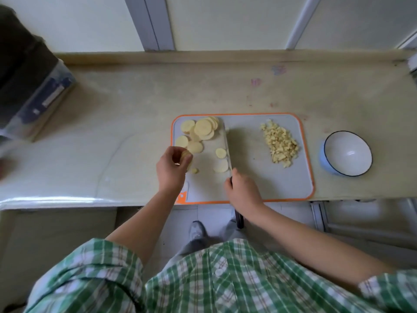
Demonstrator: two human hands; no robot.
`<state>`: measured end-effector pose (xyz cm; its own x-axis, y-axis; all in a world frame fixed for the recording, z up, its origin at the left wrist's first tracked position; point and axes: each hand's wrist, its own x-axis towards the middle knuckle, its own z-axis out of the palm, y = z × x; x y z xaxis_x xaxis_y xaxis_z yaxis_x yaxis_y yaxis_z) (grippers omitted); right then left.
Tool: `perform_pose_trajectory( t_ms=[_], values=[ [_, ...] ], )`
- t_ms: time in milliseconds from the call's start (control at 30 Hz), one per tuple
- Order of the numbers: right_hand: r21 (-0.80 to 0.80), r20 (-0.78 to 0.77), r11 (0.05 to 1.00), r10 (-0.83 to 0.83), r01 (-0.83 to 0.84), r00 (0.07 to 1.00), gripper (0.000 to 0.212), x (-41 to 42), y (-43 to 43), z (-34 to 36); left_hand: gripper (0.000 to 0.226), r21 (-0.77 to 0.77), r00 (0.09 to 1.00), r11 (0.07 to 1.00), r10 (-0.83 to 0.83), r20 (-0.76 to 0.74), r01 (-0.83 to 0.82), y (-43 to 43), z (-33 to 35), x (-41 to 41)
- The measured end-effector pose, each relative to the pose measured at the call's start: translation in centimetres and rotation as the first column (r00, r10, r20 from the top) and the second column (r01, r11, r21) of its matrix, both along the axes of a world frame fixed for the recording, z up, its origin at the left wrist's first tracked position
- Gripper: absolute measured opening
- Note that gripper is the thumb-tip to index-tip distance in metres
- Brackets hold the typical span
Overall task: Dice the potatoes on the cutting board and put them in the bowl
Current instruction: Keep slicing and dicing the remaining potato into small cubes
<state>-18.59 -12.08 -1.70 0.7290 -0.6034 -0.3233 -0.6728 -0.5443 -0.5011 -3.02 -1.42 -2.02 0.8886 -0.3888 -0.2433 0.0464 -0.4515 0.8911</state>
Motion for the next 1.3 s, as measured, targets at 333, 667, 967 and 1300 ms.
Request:
perform_pose_trajectory(
  t_ms=[333,667,967,1300],
  values=[
    [-0.123,0.061,0.950,-0.280,0.286,0.958,0.014,2.1,-0.6,1.5,0.008,-0.048,0.993,0.993,-0.111,-0.032,0.109,4.1,0.2,0.8],
    [0.009,0.053,0.981,-0.196,0.196,0.979,0.031,1.4,-2.0,1.1,0.012,0.214,0.954,0.933,-0.300,0.023,0.289,1.1,-0.6,1.0],
    [0.106,0.086,0.987,-0.132,0.123,0.988,0.029,0.2,-6.3,1.1,0.024,0.359,0.980,0.920,-0.190,0.066,0.155,-0.3,-0.5,1.4],
    [0.147,0.105,0.986,-0.092,0.076,0.990,0.031,0.1,-9.0,1.1,0.016,0.405,0.999,0.914,-0.020,0.027,0.008,-0.3,-0.7,0.7]
  ],
)
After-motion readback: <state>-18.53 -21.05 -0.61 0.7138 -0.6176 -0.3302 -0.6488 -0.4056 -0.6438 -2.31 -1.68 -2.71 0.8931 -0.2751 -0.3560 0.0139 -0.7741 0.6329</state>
